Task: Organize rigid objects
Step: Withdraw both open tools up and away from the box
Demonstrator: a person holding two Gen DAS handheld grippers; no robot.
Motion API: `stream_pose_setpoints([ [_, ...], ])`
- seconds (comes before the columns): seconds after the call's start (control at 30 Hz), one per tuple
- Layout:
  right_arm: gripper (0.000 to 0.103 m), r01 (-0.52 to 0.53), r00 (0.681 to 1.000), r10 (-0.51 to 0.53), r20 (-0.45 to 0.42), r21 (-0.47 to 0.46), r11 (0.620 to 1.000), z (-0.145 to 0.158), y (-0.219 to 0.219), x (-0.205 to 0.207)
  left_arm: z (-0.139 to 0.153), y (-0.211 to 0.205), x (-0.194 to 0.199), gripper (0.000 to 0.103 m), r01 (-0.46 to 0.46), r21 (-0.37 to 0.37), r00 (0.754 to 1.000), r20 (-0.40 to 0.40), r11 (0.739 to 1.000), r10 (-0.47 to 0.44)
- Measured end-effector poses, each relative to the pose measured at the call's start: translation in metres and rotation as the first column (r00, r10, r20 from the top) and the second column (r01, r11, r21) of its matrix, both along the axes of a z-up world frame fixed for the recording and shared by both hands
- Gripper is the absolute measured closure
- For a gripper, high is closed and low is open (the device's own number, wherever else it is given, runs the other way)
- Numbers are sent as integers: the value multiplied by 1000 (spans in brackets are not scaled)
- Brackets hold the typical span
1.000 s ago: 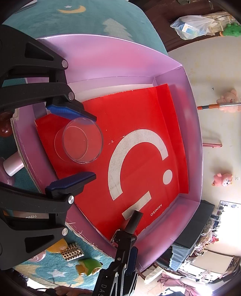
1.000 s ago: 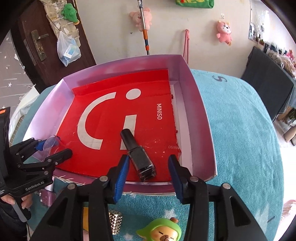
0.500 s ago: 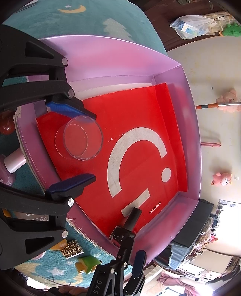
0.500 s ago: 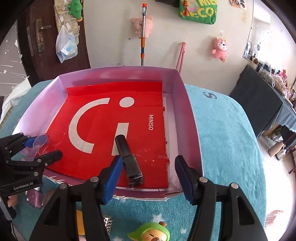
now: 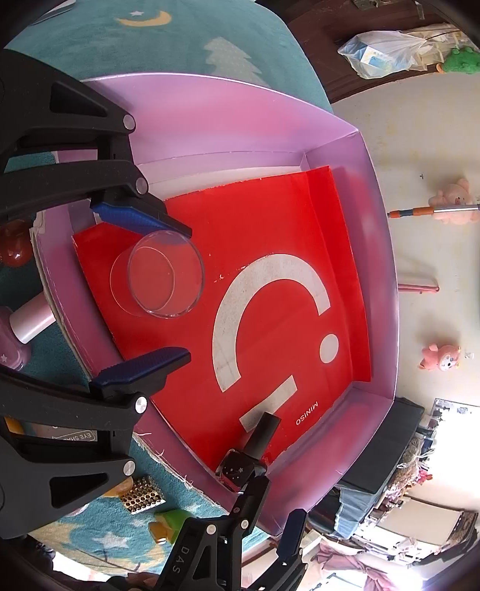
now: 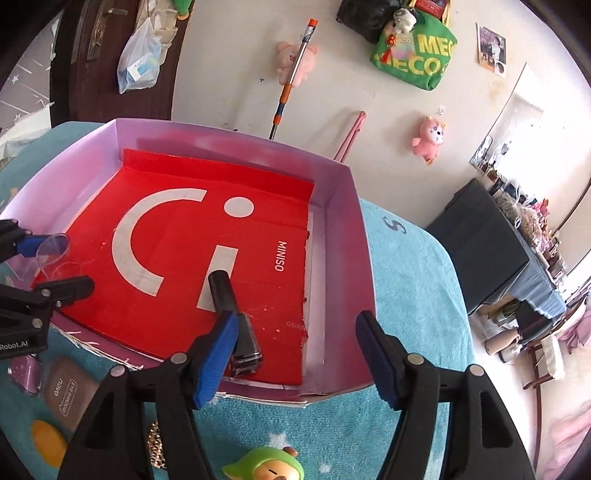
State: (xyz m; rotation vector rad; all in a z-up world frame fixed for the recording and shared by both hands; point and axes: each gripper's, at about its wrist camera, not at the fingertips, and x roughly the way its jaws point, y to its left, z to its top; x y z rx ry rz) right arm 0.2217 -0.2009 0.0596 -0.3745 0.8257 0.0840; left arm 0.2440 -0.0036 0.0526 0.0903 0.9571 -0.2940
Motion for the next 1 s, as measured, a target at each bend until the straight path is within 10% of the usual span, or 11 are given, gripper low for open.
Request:
stream_pose_setpoints([
  [1.0,30,-103,994,94,-57,-184,978,-3,13,6,6,-5,-6,39,-1,-13,1000,14,1000,1],
])
